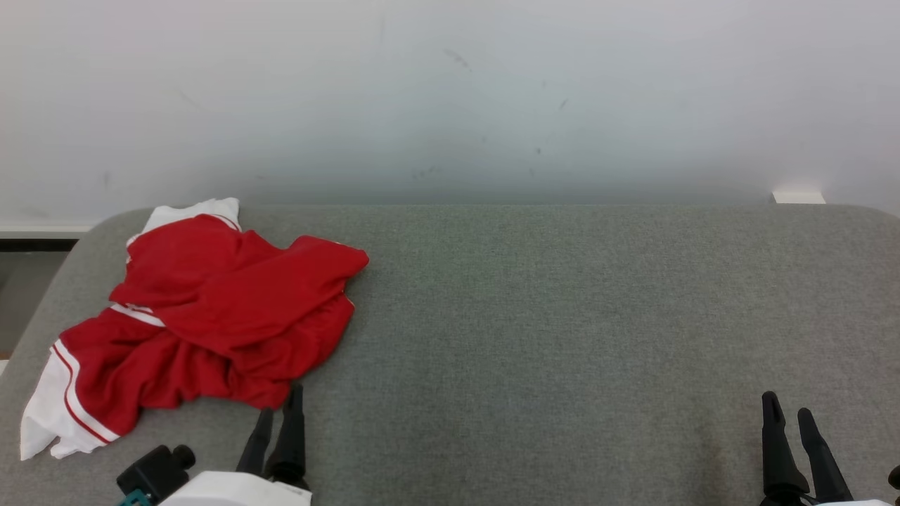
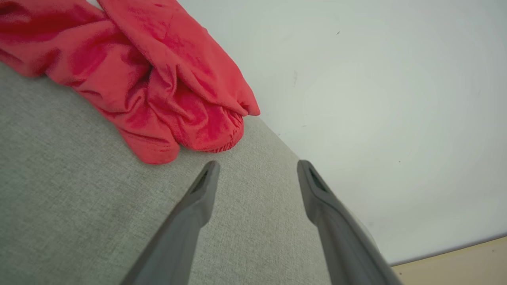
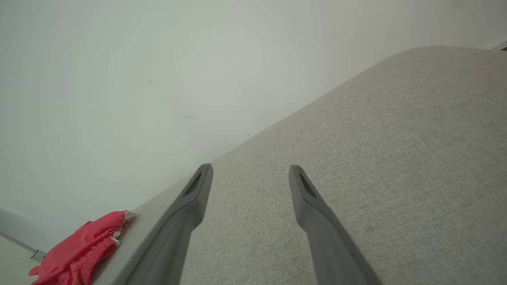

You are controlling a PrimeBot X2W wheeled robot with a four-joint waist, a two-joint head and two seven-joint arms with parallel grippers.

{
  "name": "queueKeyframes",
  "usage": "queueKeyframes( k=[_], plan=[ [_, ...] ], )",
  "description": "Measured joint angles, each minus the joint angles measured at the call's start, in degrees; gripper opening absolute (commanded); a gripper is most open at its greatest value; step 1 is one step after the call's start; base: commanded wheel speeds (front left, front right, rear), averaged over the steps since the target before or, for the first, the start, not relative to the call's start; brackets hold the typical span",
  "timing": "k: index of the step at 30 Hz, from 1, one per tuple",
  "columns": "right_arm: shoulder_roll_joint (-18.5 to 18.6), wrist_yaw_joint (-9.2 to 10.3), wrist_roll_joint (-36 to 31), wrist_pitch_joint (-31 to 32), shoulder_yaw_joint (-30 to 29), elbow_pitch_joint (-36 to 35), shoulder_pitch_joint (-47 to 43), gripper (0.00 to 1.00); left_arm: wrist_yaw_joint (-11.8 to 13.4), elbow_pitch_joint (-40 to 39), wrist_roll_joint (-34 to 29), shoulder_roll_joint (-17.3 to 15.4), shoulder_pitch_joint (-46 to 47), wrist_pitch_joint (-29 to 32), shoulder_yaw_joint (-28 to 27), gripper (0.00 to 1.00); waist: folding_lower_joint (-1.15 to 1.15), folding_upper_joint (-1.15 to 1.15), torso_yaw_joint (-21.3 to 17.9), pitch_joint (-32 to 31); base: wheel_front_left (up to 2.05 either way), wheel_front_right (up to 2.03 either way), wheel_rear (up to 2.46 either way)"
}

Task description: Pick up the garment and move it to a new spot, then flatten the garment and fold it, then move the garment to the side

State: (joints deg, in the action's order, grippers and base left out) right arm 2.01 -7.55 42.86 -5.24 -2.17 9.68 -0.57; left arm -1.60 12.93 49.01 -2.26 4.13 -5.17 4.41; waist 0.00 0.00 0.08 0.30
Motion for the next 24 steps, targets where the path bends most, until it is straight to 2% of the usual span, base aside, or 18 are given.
queueKeyframes(
  k=[24],
  plan=[
    [0.2,0.00,-15.1,-3.8,0.4,-1.1,-1.6,1.00,2.2,0.2,-17.0,-0.2,0.0,-3.9,2.4,1.00,0.00,0.00,0.2,0.0,0.00,0.00,0.00]
  ],
)
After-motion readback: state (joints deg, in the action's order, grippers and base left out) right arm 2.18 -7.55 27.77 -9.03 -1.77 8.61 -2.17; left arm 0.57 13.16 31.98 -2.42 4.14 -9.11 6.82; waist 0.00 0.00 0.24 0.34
